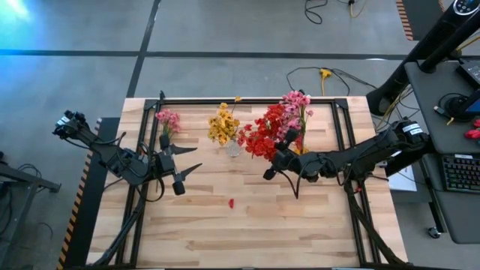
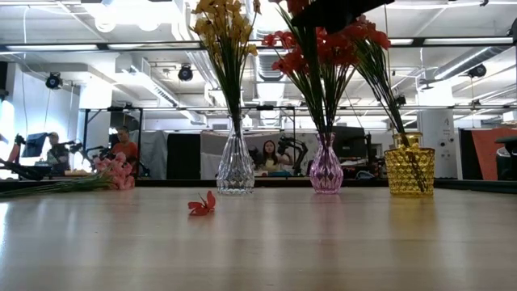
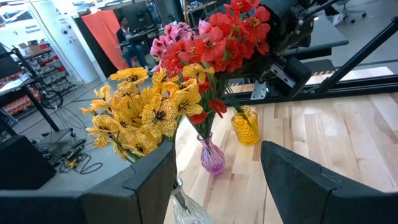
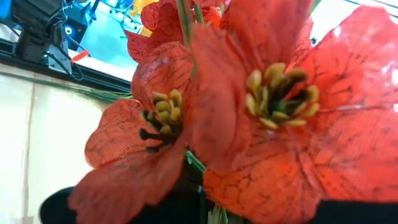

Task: Sort flowers into vase by color
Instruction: Put the red flowers into the pink vase

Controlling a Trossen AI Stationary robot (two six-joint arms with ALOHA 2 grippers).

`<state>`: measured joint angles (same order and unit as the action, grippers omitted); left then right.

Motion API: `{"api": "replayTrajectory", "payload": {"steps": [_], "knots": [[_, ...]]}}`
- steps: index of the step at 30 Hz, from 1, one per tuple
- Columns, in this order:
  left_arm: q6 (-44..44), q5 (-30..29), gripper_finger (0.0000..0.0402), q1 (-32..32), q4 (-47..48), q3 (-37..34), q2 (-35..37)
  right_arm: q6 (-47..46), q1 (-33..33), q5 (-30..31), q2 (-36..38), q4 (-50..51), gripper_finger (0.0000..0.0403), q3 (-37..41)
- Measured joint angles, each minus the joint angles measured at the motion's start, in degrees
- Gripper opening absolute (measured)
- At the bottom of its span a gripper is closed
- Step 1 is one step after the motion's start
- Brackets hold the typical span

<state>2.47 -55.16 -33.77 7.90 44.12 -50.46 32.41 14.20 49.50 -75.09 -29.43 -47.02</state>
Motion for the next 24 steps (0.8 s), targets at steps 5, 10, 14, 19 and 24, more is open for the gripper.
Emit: {"api": "replayTrajectory", "payload": {"steps": [5, 10, 14, 19, 24], "knots": [[0.01, 0.00, 0.0220, -0.01, 0.00, 0.00, 0.00, -0.55, 0.00, 0.10, 0.00, 0.11, 0.0013, 0.00], [0.01, 0.00, 0.0220, -0.01, 0.00, 0.00, 0.00, -0.87, 0.00, 0.21, 0.00, 0.11, 0.0013, 0.00], [0.01, 0.00, 0.0220, 0.01, 0.00, 0.00, 0.00, -0.92, 0.00, 0.21, 0.00, 0.11, 0.0021, 0.01], [0.01, 0.00, 0.0220, -0.01, 0.00, 0.00, -0.01, -1.32, 0.00, 2.01, 0.00, 0.06, 0.0052, 0.05], [0.01, 0.00, 0.0220, -0.01, -0.01, 0.00, 0.00, -1.34, 0.00, 3.27, 0.00, 0.04, 0.0082, 0.28]]}}
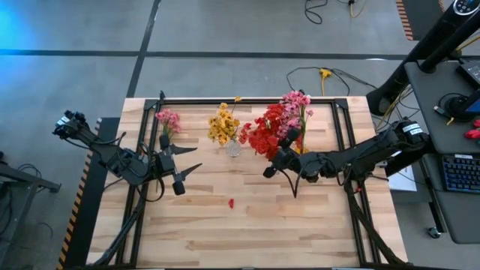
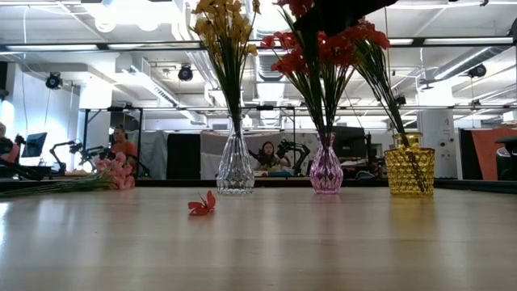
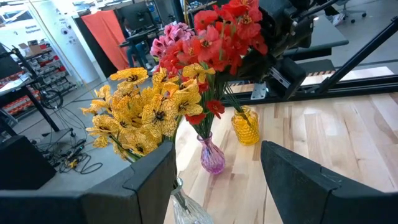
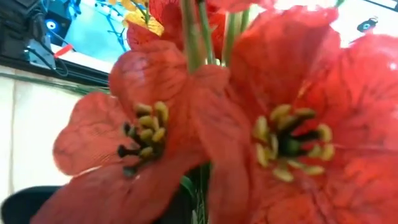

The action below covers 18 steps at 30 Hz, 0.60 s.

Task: Sort flowers into vase by color
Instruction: Put the red flowers into the pink vase

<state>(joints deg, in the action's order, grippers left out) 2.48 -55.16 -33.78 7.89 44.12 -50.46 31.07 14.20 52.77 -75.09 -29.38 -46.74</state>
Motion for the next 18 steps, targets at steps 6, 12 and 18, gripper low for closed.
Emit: {"api": "replayTrajectory", "payload": {"steps": [6, 12, 18], "knots": [[0.00, 0.00, 0.0220, 0.00, 0.01, 0.00, -0.01, -0.90, 0.00, 1.34, 0.00, -0.07, 0.0109, 0.07], [0.00, 0.00, 0.0220, 0.02, -0.01, 0.00, -0.02, -2.63, 0.02, 2.90, 0.00, -0.07, 0.0139, 0.07], [0.01, 0.00, 0.0220, 0.02, 0.00, 0.00, -0.01, -4.40, 0.00, 4.71, 0.23, -0.02, 0.0167, 0.07]]}}
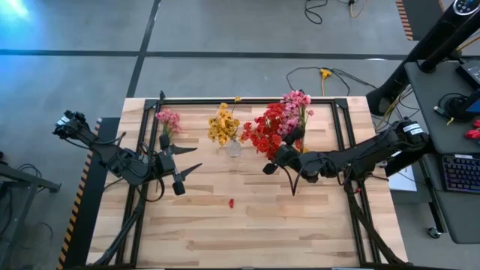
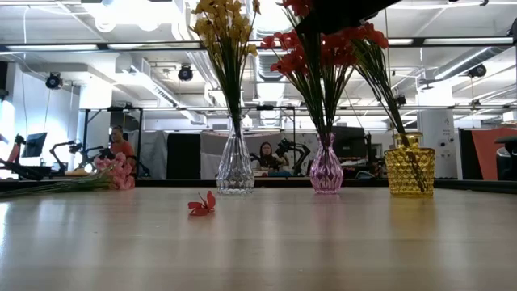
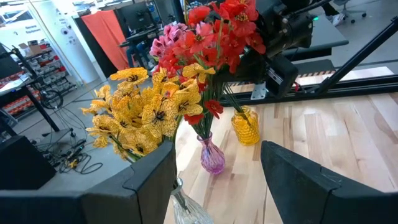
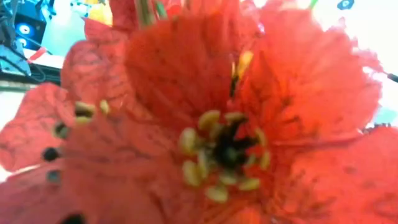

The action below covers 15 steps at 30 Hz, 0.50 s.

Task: Sort flowers into vase by color
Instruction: Put the red flowers into the pink vase

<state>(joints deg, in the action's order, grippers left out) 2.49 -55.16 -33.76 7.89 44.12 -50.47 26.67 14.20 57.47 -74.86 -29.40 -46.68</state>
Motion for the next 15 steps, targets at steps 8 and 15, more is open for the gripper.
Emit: {"api": "replayTrajectory", "payload": {"steps": [8, 15], "knots": [[-0.01, 0.00, 0.0220, -0.02, 0.04, 0.00, -0.01, -2.08, 0.02, 1.35, 0.18, 0.04, 0.0194, -0.70], [0.00, 0.00, 0.0220, 0.00, 0.06, 0.00, -0.01, -5.13, 0.02, 2.01, 0.18, 0.65, 0.0212, -0.72]]}}
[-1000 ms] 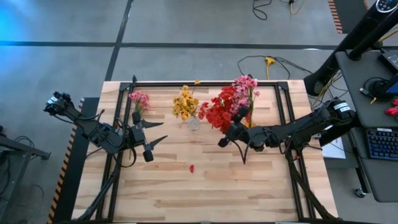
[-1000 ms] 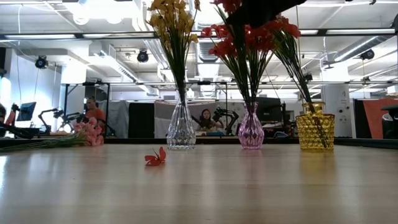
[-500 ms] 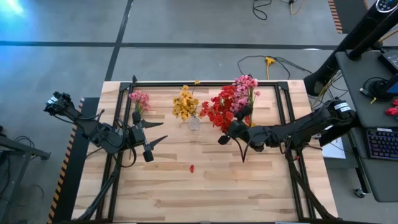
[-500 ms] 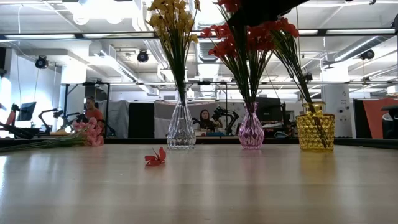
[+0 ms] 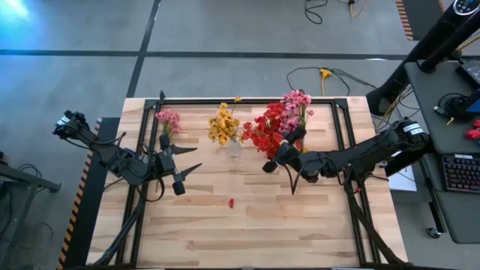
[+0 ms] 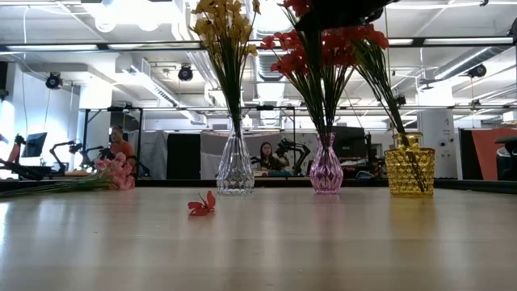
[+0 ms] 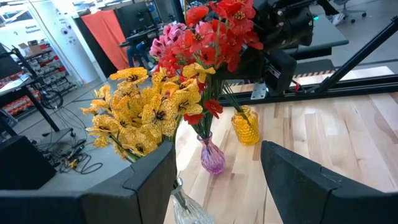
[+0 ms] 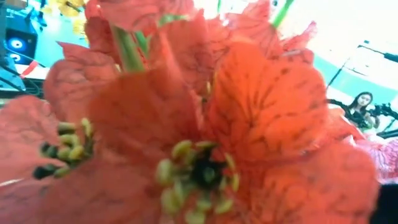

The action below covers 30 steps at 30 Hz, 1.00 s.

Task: Sort flowers into vase by color
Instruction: Put the red flowers into the pink vase

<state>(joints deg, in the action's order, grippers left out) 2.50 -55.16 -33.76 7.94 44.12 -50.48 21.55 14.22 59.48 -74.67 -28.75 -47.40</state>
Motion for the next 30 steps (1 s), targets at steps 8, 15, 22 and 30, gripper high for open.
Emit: {"api": "replayTrajectory", "payload": {"steps": [8, 15, 22, 30], "knots": [[-0.02, 0.00, 0.0220, -0.01, 0.00, 0.00, 0.00, -2.96, 0.00, 1.03, 0.00, 2.74, 0.0241, -0.04], [-0.02, 0.00, 0.0220, 0.00, 0.00, 0.00, 0.00, -5.16, 0.00, 1.08, 0.00, 5.65, 0.0269, -0.07], [0.00, 0.02, 0.0220, 0.00, 0.02, 0.00, 0.00, -5.19, 0.04, 1.10, 0.00, 5.84, 0.0290, -0.07], [-0.02, 0.01, 0.0220, 0.00, 0.24, 0.00, 0.00, -6.18, 0.15, 1.08, 0.00, 9.98, 0.0299, -0.09]]}}
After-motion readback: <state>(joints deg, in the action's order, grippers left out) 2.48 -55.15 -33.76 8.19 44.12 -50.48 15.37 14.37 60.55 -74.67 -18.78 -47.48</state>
